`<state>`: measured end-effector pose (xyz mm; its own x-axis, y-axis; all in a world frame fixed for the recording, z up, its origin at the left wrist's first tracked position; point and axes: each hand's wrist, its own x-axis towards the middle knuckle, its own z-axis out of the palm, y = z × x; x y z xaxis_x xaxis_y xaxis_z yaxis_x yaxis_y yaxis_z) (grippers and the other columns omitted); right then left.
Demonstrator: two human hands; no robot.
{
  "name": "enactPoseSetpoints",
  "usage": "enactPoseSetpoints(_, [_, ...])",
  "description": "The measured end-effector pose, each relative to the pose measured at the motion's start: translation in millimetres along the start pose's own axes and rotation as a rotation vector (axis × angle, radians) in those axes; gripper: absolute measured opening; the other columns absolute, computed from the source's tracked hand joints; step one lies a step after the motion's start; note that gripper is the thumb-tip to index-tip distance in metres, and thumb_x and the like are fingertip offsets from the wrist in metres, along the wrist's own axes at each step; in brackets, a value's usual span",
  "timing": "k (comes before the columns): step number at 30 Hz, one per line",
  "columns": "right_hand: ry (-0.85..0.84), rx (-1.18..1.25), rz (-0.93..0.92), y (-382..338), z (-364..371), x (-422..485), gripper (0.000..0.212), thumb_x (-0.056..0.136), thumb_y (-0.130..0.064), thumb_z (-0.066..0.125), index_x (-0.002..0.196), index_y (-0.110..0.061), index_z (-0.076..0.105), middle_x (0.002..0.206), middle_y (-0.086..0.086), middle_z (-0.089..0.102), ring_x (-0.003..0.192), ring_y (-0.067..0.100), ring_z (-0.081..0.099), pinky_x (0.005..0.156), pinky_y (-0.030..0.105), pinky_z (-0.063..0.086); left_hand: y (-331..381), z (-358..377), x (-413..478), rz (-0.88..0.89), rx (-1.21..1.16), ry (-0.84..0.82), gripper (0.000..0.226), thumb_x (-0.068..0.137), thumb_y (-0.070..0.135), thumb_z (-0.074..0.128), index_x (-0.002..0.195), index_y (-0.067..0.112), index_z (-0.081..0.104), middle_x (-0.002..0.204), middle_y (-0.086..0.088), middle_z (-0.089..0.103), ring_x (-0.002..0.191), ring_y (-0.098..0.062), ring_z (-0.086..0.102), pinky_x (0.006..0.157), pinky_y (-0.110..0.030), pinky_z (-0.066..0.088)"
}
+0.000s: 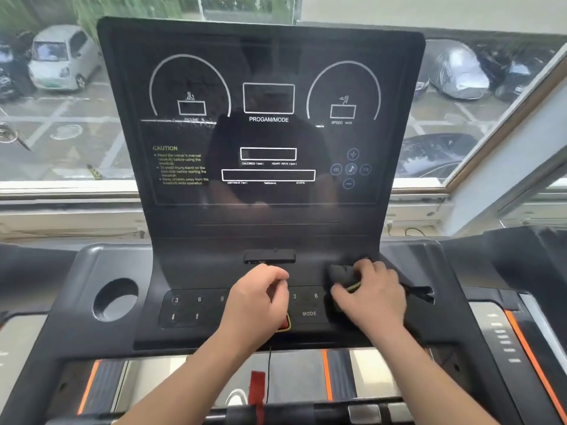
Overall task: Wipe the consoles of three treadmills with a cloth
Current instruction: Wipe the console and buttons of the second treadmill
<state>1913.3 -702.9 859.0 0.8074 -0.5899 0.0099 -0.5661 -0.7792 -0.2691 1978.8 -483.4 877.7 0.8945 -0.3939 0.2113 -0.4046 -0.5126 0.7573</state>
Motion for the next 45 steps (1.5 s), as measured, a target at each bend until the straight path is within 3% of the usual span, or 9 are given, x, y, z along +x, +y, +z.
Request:
enactPoseSetpoints(7, [-0.046,0.158,-0.508,19,7,-39,0.042,0.053,-0.051,0.071,0.087,-0.029,0.061,0.086,-0.015,0.051,0.08,0.016,0.047,0.066,0.031,0.043,15,9,2,0.089,-0.021,-0.024,0.014,0.09,0.007,0.069,0.094,0.02,0.073,0.077,0.018,0.059,0.065,-0.006,0.057,0.065,-0.014,0.043])
enactPoseSetpoints(12, [0.025,0.042,0.056,42,-6,-18,0.046,0.065,-0.06,0.067,0.1,-0.029,0.063,0.101,-0.003,0.059,0.099,0.027,0.055,0.08,0.04,0.05,17,17,0,0.08,-0.028,-0.04,0.015,0.091,0.008,0.067,0.095,0.021,0.073,0.076,0.018,0.059,0.061,-0.005,0.057,0.063,-0.022,0.049])
enactPoseSetpoints(14, [0.041,-0.071,0.11,28,-3,-23,0.049,0.068,-0.061,0.067,0.102,-0.026,0.062,0.104,0.001,0.06,0.1,0.031,0.056,0.081,0.041,0.049,16,20,-3,0.06,-0.004,-0.049,0.015,0.09,0.009,0.068,0.096,0.022,0.074,0.079,0.016,0.062,0.067,-0.008,0.059,0.065,-0.025,0.051])
enactPoseSetpoints(18, [0.104,-0.012,-0.209,-12,18,-57,0.047,0.058,-0.059,0.068,0.089,-0.023,0.063,0.086,0.0,0.058,0.078,0.027,0.054,0.064,0.038,0.046,16,19,-9,0.048,0.05,-0.084,0.012,0.091,0.023,0.064,0.099,0.024,0.074,0.088,0.016,0.068,0.078,-0.005,0.062,0.073,-0.031,0.056])
enactPoseSetpoints(23, [0.049,0.127,-0.702,15,19,-47,0.048,0.056,-0.05,0.075,0.095,-0.023,0.067,0.091,-0.005,0.058,0.08,0.026,0.057,0.066,0.038,0.049,12,9,-15,0.028,0.076,-0.103,0.013,0.091,0.022,0.063,0.101,0.024,0.072,0.087,0.014,0.064,0.078,-0.007,0.06,0.073,-0.028,0.053])
enactPoseSetpoints(29, [0.077,0.068,0.086,37,-1,-14,0.051,0.074,-0.055,0.074,0.112,-0.022,0.066,0.107,0.005,0.063,0.102,0.034,0.056,0.084,0.043,0.05,6,7,-21,-0.003,0.106,-0.139,0.013,0.092,0.02,0.063,0.099,0.026,0.072,0.087,0.018,0.064,0.078,-0.005,0.06,0.074,-0.026,0.051])
enactPoseSetpoints(32, [0.076,-0.022,0.116,12,1,-27,0.049,0.071,-0.058,0.069,0.103,-0.021,0.064,0.1,0.008,0.062,0.094,0.036,0.057,0.077,0.043,0.049,9,13,-27,0.028,0.086,-0.185,0.014,0.093,0.027,0.06,0.102,0.026,0.071,0.086,0.017,0.062,0.076,-0.004,0.056,0.075,-0.025,0.05])
enactPoseSetpoints(37, [0.041,0.052,-0.183,-12,15,-76,0.045,0.062,-0.061,0.06,0.088,-0.024,0.061,0.085,-0.003,0.057,0.076,0.027,0.055,0.062,0.037,0.046,17,16,-35,0.077,0.098,-0.319,0.03,0.085,0.042,0.063,0.114,0.032,0.064,0.091,0.015,0.056,0.08,-0.005,0.051,0.078,-0.027,0.05])
enactPoseSetpoints(45, [-0.301,0.805,0.446,-43,-45,-34,0.023,0.083,-0.044,0.07,0.093,-0.023,0.066,0.091,0.002,0.074,0.089,0.025,0.072,0.087,0.05,0.061,51,3,-31,-0.05,-0.189,-0.484,0.091,0.078,0.045,0.077,0.155,0.047,0.028,0.142,0.024,0.046,0.132,0.01,0.043,0.111,-0.017,0.038])
